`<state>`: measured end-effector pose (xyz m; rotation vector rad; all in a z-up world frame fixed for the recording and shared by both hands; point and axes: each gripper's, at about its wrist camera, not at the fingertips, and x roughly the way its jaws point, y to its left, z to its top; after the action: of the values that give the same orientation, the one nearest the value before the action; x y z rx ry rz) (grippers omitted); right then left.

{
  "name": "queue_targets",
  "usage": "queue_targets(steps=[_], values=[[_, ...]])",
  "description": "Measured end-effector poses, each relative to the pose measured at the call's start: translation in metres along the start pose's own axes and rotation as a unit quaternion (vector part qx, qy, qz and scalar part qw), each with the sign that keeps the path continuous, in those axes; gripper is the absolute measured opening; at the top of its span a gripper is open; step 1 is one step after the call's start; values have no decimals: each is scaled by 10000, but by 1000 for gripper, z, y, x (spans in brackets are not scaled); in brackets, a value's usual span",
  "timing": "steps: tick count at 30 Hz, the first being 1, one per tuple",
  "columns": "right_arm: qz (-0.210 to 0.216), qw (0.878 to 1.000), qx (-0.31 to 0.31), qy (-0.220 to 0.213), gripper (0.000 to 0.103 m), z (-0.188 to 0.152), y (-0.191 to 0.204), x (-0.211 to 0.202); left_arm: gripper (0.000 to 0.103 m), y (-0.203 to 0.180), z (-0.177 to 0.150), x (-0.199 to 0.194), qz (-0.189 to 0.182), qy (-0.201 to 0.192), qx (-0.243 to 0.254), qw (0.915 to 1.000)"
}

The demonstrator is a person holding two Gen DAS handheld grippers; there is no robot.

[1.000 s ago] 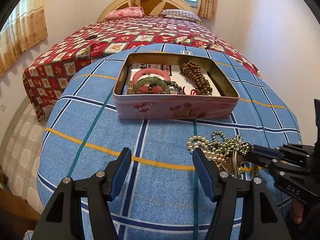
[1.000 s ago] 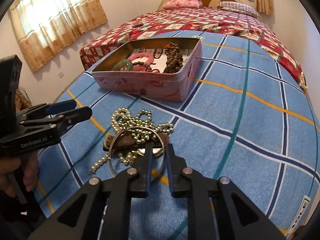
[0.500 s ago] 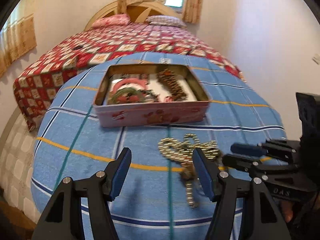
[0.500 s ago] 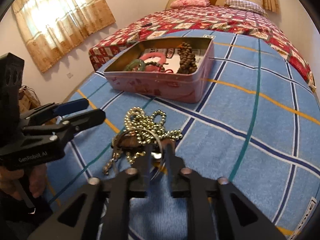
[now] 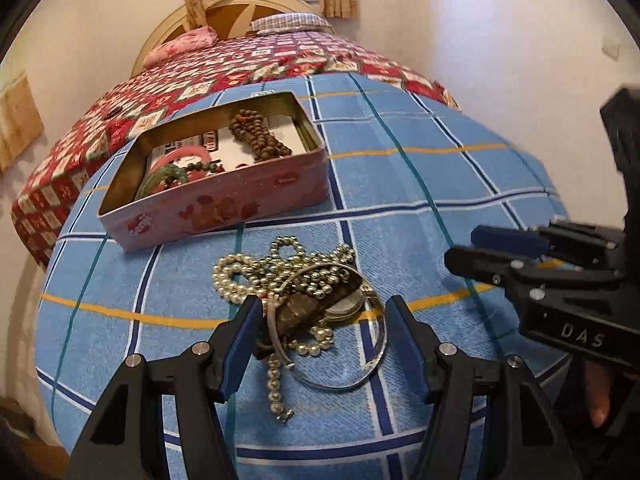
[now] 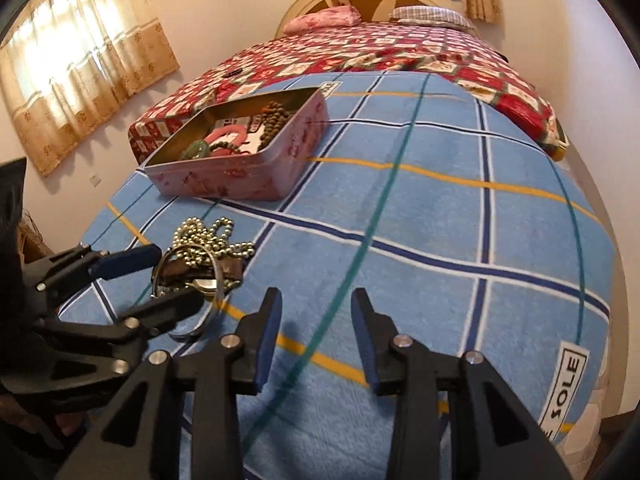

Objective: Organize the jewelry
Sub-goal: 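Grasp the thin silver bangle with the left tool while the right tool reaches the gold bead chain, then lift the silver bangle with the left tool while the right tool grasps and carries the gold chain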

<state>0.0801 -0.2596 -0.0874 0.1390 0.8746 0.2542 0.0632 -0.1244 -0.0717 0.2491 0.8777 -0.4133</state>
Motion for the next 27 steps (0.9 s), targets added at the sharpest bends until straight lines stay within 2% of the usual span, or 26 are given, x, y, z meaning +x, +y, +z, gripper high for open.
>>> queue_targets(steps=[6,11,14,18,19,20,27], values=[[3,10000,-7,4,40,0,-1,3,65,-10,1,4,221,11,253,9994],[-12,10000,2,19,40,-2,-1,6,66,-9,1,2,145,-6,228,9996],[-31,10000,18,-2,40,-2,-2,6,70,-18,0,8,335,1,459,9984],[-64,10000,43,-34,40,-1,-4,4,71,-16,0,13,450,72,439,9980],[-63,10000,44,-45,40,-1,-4,3,71,-8,1,11,249,37,241,9994],[-52,10000,41,-49,40,-1,-4,2,64,-4,1,8,121,5,128,9998],[74,10000,-54,-34,40,-1,4,2,64,33,10,-28,-458,-387,-526,9968]])
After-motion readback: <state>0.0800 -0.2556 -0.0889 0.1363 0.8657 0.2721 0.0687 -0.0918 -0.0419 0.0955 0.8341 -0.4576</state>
